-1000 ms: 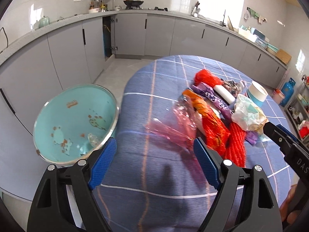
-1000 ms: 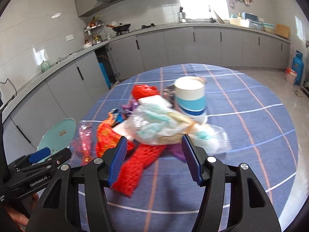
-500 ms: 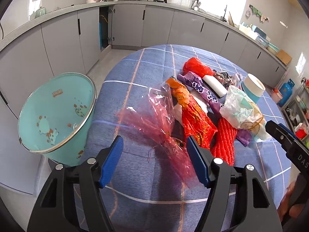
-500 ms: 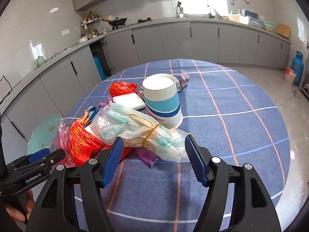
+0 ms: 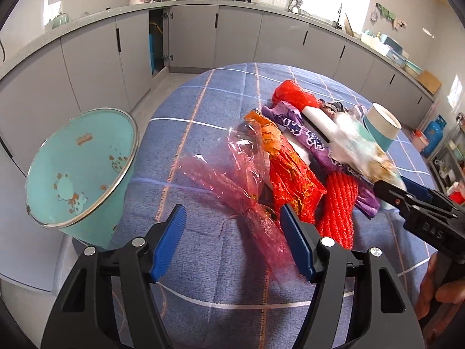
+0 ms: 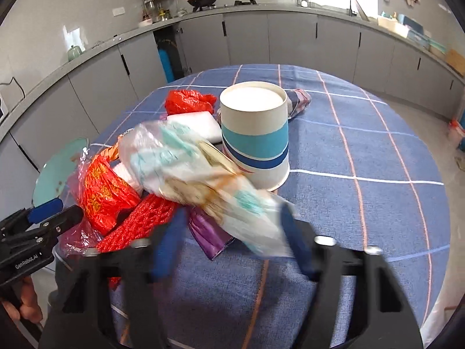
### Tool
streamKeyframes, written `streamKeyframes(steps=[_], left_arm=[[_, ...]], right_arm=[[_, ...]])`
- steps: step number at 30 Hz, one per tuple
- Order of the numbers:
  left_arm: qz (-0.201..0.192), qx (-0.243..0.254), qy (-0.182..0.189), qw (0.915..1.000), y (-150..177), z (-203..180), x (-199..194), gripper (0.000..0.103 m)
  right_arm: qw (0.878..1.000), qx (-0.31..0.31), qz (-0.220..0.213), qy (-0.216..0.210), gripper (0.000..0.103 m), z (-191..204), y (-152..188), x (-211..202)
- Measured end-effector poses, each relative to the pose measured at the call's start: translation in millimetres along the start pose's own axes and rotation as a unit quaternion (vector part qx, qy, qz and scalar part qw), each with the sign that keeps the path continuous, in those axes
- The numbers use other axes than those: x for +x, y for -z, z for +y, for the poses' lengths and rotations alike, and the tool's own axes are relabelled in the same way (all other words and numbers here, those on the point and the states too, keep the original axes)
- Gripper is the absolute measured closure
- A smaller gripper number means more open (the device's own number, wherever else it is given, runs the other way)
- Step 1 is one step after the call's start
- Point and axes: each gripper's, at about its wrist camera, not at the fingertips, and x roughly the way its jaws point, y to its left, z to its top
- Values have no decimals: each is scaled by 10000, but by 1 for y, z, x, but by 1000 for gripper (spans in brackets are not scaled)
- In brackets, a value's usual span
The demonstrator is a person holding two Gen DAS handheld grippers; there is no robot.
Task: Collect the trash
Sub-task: 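Move both tools back to the table over the remaining trash, then grasp the pink plastic wrapper with the left gripper while the right gripper grasps the white plastic bag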
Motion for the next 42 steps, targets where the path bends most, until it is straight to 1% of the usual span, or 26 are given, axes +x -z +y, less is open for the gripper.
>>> streamKeyframes(steps=[1,2,3,4,5,6,7,8,13,19,22,23,24,25,26,27,28,30,32,34,35,36,37,38,39,42], left_arm=[[1,21,32,10000,0,-1,0,44],[2,43,71,10000,0,-2,0,48],[-5,76,118,9999,0,-3,0,54],[-10,109,166,9998,0,-3,0,58],[-18,126,215,9997,0,-3,0,65],[-31,137,282,9995,-1,-3,-1,72],[-53,146,368,9992,-1,-3,-1,77],[-70,159,450,9988,-1,-3,-2,84],[-316,201,528,9979,-4,3,-14,89],[-596,40,585,9965,-11,22,-31,90],[-528,-61,609,9967,-12,28,-30,89],[-512,-110,625,9967,-11,29,-31,86],[-500,-132,637,9966,-10,29,-31,77],[-496,-128,600,9969,-9,27,-31,69],[-497,-129,566,9971,-8,26,-31,58],[-481,-127,553,9972,-8,23,-29,55],[-443,-105,578,9973,-8,20,-27,54],[-347,-53,554,9978,-7,13,-20,49],[-234,-15,493,9985,-4,8,-12,49],[0,-99,511,9986,-1,8,-1,50],[67,-127,531,9985,1,9,3,54],[93,-135,564,9983,3,10,6,61],[87,-140,635,9978,4,10,6,65],[66,-138,722,9973,4,11,6,75],[23,-131,793,9968,3,11,4,75],[-162,-16,777,9968,1,15,-7,77]], right_arm=[[10000,-27,-8,39,66,0,1,-1],[10000,-19,-14,18,74,1,2,-2],[10000,14,-13,-25,77,0,3,-4],[10000,63,-36,-49,79,0,4,-6],[9999,92,-63,-75,87,-1,5,-9],[9998,119,-88,-97,87,-2,6,-12],[9997,153,-132,-111,89,-1,7,-16],[9996,192,-180,-128,91,-1,8,-19],[9982,328,-442,-244,95,9,7,-40],[9955,359,-813,-337,96,31,4,-61],[9947,345,-884,-395,96,41,0,-66],[9946,359,-888,-389,96,43,0,-66],[9947,371,-878,-386,96,45,0,-65],[9948,383,-866,-387,96,45,2,-64],[9949,400,-847,-381,96,45,3,-63],[9951,414,-820,-372,96,46,4,-62],[9952,425,-802,-355,96,46,5,-62],[9954,461,-785,-306,96,46,8,-61],[9953,528,-750,-302,96,44,12,-61],[9951,596,-740,-283,96,42,15,-62],[9950,612,-743,-272,96,42,16,-63],[9949,611,-754,-266,96,42,16,-64],[9949,605,-767,-257,96,43,17,-65],[9949,598,-778,-250,96,44,17,-66],[9947,603,-795,-253,96,45,16,-67],[9938,652,-862,-266,96,47,14,-69]])
